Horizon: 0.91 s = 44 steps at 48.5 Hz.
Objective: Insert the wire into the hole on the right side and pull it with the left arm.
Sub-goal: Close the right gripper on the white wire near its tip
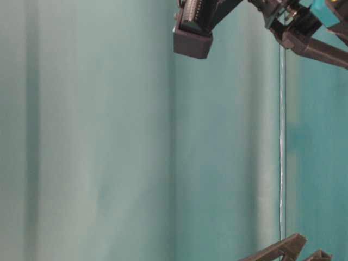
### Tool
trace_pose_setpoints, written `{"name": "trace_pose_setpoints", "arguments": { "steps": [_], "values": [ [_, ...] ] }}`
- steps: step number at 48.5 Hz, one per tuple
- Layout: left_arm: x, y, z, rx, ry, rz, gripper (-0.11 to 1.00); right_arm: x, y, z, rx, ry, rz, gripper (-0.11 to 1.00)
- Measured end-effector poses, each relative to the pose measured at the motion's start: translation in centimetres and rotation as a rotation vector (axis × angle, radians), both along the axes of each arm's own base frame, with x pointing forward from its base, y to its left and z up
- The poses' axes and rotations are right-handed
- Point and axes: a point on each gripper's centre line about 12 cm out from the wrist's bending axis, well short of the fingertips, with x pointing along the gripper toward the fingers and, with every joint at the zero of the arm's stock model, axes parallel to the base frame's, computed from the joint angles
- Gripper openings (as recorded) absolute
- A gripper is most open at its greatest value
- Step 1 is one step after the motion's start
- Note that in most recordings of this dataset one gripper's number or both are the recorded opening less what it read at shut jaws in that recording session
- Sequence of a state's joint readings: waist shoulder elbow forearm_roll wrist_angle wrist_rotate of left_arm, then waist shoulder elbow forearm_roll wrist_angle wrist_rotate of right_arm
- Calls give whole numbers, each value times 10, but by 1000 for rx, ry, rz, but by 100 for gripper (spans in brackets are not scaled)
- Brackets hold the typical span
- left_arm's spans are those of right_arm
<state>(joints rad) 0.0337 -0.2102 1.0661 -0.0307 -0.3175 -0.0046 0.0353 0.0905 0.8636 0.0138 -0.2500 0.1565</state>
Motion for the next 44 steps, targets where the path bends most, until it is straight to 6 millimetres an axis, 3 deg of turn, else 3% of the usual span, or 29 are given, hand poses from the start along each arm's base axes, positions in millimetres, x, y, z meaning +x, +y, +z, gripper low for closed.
{"name": "trace_pose_setpoints", "arguments": {
  "steps": [4,11,14,33,44],
  "values": [
    [0,0,0,0,0,0,73,0,0,0,0,0,0,46],
    [0,0,0,0,0,0,73,0,0,0,-1,3,1,12],
    [0,0,0,0,0,0,73,0,1,0,0,3,2,4],
    [0,0,0,0,-2,0,72,0,1,1,-1,0,4,4],
    [0,0,0,0,0,0,72,-1,1,22,3,-49,1,4]
  ]
}}
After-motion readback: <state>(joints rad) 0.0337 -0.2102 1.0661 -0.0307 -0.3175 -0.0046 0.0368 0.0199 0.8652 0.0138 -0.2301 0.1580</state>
